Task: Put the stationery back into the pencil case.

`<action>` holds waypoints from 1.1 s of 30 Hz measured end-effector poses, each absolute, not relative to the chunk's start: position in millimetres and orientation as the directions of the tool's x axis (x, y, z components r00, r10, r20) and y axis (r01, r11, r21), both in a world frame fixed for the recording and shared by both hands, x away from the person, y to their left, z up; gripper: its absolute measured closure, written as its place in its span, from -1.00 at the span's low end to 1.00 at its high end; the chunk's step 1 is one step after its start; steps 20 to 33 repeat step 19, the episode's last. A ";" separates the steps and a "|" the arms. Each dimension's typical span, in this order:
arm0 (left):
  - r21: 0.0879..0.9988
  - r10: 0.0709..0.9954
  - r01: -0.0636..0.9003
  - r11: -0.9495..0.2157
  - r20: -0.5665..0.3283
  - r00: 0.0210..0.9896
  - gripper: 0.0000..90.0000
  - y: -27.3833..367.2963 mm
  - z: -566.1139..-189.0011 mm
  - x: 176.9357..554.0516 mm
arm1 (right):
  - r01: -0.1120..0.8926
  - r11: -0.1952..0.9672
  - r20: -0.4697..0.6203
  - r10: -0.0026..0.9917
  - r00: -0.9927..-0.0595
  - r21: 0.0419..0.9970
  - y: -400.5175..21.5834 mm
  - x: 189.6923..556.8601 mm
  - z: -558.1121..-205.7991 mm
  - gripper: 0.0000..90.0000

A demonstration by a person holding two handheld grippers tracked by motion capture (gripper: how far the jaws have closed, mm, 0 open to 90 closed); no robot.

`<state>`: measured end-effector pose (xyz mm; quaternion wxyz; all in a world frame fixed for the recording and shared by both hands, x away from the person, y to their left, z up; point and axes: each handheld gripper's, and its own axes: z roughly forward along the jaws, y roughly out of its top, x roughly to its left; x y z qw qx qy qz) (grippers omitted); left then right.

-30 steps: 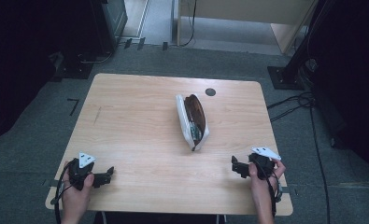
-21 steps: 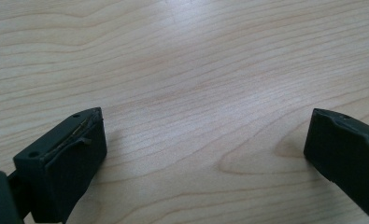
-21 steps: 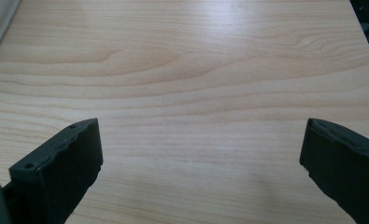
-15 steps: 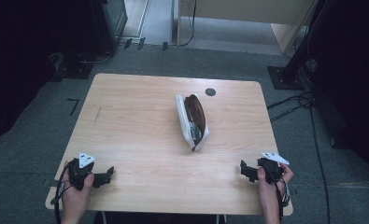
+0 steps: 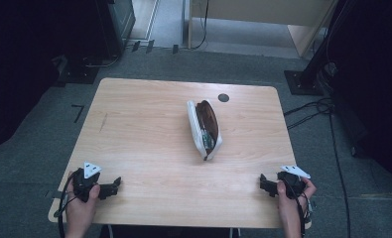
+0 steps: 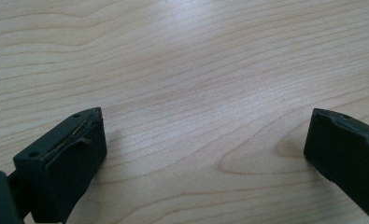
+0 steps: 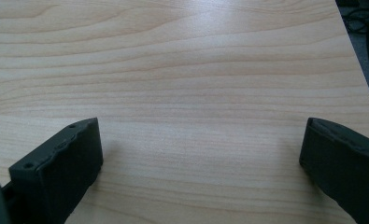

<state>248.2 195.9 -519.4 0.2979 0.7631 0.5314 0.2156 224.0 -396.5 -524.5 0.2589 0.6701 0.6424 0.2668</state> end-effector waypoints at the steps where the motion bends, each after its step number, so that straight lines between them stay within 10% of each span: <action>1: 0.684 0.939 0.682 -0.258 0.013 0.343 -1.00 195.9 -519.5 248.3 | 0.721 -0.037 0.026 0.999 0.027 0.692 -396.8 223.8 -524.8 -1.00; 33: 0.685 0.940 0.682 -0.257 0.012 0.342 -1.00 195.9 -519.6 248.1 | 0.705 -0.016 0.027 1.000 -0.004 0.709 -399.7 220.7 -526.9 -1.00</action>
